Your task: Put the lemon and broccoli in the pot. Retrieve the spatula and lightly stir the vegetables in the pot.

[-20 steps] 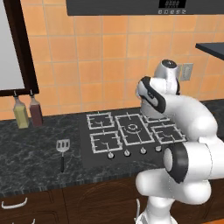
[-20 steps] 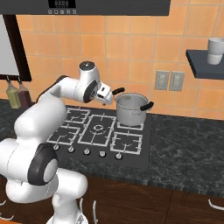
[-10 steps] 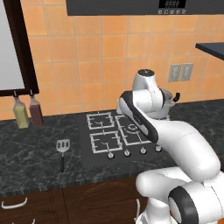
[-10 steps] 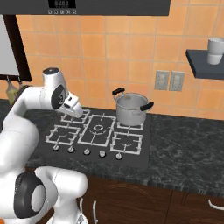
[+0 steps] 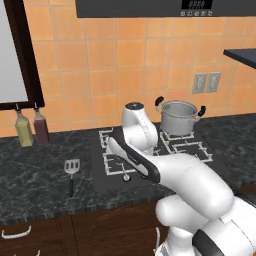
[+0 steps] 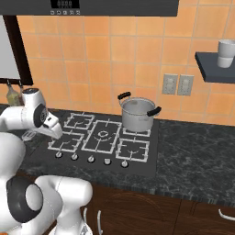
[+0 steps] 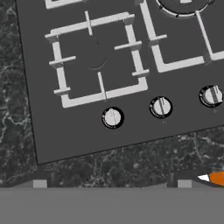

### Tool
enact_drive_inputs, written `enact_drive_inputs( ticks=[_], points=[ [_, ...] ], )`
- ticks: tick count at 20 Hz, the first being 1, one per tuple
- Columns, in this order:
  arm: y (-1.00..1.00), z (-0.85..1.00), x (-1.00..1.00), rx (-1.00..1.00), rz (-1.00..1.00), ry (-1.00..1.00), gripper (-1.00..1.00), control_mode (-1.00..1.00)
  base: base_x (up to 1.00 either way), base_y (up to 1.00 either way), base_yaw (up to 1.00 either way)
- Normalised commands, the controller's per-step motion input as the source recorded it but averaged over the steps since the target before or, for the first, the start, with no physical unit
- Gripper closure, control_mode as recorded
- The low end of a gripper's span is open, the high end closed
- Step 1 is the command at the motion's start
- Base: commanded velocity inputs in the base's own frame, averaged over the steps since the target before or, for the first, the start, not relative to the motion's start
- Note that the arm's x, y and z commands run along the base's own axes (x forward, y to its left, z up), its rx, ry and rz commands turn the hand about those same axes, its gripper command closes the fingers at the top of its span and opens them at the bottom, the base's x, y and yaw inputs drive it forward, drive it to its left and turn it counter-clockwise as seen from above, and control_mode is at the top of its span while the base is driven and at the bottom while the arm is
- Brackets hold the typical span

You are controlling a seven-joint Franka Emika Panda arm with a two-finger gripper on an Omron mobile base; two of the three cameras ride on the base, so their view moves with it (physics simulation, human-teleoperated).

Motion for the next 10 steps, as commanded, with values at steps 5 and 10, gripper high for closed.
enact_drive_inputs(
  ticks=[5, 10],
  points=[
    [1.00, -0.49, 0.00, 0.00, 0.00, 0.25, -1.00, -1.00, 0.00, 0.00, 0.00],
    [1.00, -0.20, 0.02, 0.00, 0.00, 0.17, -1.00, -1.00, 0.00, 0.00, 0.00]
  ],
)
